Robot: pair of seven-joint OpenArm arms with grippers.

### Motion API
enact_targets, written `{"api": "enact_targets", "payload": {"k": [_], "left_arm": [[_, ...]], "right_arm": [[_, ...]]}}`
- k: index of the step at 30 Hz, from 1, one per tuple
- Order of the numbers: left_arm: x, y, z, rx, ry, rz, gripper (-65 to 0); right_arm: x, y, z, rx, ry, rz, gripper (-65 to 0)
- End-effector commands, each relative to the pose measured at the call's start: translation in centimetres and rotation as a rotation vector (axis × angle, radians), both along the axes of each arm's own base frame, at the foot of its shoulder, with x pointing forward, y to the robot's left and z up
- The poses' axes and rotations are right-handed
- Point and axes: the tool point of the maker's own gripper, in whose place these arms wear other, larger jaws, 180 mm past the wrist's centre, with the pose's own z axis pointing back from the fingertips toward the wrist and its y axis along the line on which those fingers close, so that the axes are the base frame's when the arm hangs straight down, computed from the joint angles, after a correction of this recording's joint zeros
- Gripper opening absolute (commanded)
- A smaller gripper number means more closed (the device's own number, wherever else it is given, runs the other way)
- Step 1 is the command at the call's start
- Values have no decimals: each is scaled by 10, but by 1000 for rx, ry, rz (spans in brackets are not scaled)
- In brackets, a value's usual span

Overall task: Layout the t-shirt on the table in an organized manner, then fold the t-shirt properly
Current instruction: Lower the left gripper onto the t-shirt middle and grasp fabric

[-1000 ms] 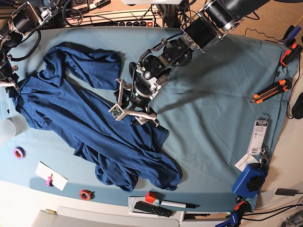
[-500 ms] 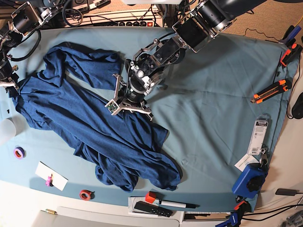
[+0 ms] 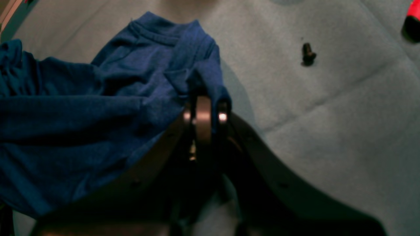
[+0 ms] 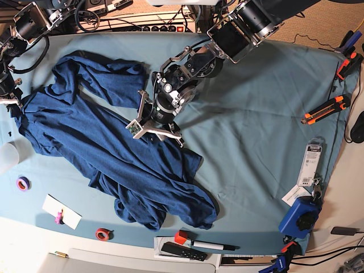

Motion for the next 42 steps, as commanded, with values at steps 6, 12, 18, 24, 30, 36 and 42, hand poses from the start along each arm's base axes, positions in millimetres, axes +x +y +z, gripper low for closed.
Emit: {"api": "enact_targets", "payload": {"k": [6, 12, 18, 24, 30, 36, 42], "left_arm": [[10, -10, 22, -43, -58, -12, -336], [11, -4, 13, -27, -49, 16, -364], [20, 9, 4, -12, -66, 85, -569], [25, 18, -3, 61, -96, 77, -650], [42, 41, 11, 183, -152, 108, -650], [62, 66, 35, 246, -185, 109, -650], [60, 55, 63, 204, -202, 43, -650]], "right_arm": [[7, -12, 24, -47, -55, -5, -650], [7, -12, 24, -47, -55, -5, -650], [7, -12, 24, -47, -54, -5, -650], [7, -12, 24, -46, -51, -4, -650], [7, -12, 24, -47, -53, -5, -650], [7, -12, 24, -47, -52, -5, -650], [7, -13, 25, -51, -56, -7, -650]]}}
